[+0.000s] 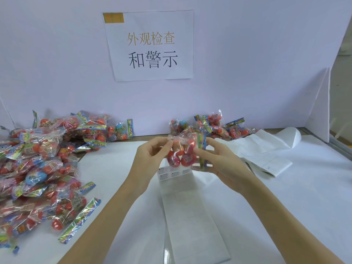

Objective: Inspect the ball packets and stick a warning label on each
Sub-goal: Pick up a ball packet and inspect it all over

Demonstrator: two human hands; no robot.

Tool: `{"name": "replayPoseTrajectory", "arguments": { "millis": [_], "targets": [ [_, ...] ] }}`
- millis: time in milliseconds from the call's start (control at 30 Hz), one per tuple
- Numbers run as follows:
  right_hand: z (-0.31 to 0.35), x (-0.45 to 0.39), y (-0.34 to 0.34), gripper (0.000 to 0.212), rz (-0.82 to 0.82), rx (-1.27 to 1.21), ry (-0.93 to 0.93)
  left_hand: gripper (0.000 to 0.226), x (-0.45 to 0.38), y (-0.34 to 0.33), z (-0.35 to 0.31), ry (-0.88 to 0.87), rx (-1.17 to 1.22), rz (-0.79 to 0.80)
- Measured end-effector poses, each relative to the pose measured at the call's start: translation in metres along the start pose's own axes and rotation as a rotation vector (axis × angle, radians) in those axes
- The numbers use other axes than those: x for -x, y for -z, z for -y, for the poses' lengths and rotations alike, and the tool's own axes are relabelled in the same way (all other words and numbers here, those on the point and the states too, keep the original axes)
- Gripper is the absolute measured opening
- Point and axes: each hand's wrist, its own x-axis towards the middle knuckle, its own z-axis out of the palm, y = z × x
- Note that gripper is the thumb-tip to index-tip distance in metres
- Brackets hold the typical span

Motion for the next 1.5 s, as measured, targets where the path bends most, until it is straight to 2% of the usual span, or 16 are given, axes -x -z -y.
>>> {"name": "replayPoseTrajectory", "arguments": {
  "millis": [67, 167, 200, 300, 400, 533, 633, 700, 767, 833, 900, 1067, 1133, 1200, 1267, 1500],
  "targets": [
    [0.001, 0.002, -0.005, 0.031, -0.024, 0.078, 0.021, 0.013, -0.001, 0.002, 0.002, 0.011, 0.022, 0.025],
    [-0.001, 0.0, -0.007, 0.022, -0.215, 0.156, 0.109, 0.011, -0.001, 0.003, 0.0, 0.032, 0.058, 0.056],
    [-0.002, 0.0, -0.006, 0.027, -0.236, 0.177, 0.129, 0.013, -0.001, 0.003, -0.001, 0.044, 0.078, 0.056],
    [-0.002, -0.002, -0.004, 0.031, -0.227, 0.109, 0.132, 0.019, -0.002, 0.001, -0.002, 0.094, 0.197, 0.028],
    [-0.004, -0.004, -0.006, 0.032, -0.214, 0.05, 0.117, 0.013, -0.002, -0.002, -0.003, 0.133, 0.31, -0.008],
    [-0.009, -0.005, -0.007, 0.047, -0.3, 0.187, 0.214, 0.012, -0.002, -0.001, 0.001, 0.071, 0.132, 0.01],
    [-0.011, -0.004, -0.008, 0.037, -0.321, 0.393, 0.334, 0.031, -0.001, 0.001, -0.001, 0.081, 0.102, 0.137],
    [-0.012, -0.003, -0.009, 0.03, -0.297, 0.484, 0.354, 0.019, 0.0, 0.001, -0.002, 0.051, -0.011, 0.148],
    [-0.008, -0.002, -0.01, 0.027, -0.251, 0.315, 0.285, 0.005, -0.001, 0.002, 0.001, 0.002, -0.093, 0.074],
    [-0.004, -0.002, -0.006, 0.038, -0.161, 0.047, 0.155, 0.006, -0.003, 0.003, 0.003, -0.023, -0.072, -0.052],
    [-0.002, -0.003, -0.001, 0.045, -0.059, -0.082, 0.073, 0.006, -0.004, 0.005, 0.001, -0.059, -0.067, -0.147],
    [-0.003, -0.003, 0.002, 0.033, -0.007, -0.362, -0.1, 0.007, -0.002, 0.004, -0.002, -0.088, -0.101, -0.158],
    [-0.002, -0.004, 0.003, 0.028, -0.007, -0.37, -0.105, 0.015, -0.002, 0.003, -0.004, -0.06, -0.096, -0.111],
    [-0.002, -0.004, 0.003, 0.023, -0.005, -0.258, -0.07, 0.028, -0.001, 0.001, -0.005, -0.03, -0.128, -0.045],
    [-0.004, -0.002, -0.002, 0.016, -0.002, -0.155, -0.035, 0.023, 0.001, -0.002, -0.005, -0.005, -0.12, 0.0],
    [-0.007, -0.002, -0.005, 0.015, -0.092, -0.035, 0.092, 0.017, -0.001, -0.006, -0.001, 0.032, 0.025, -0.164]
  ]
}}
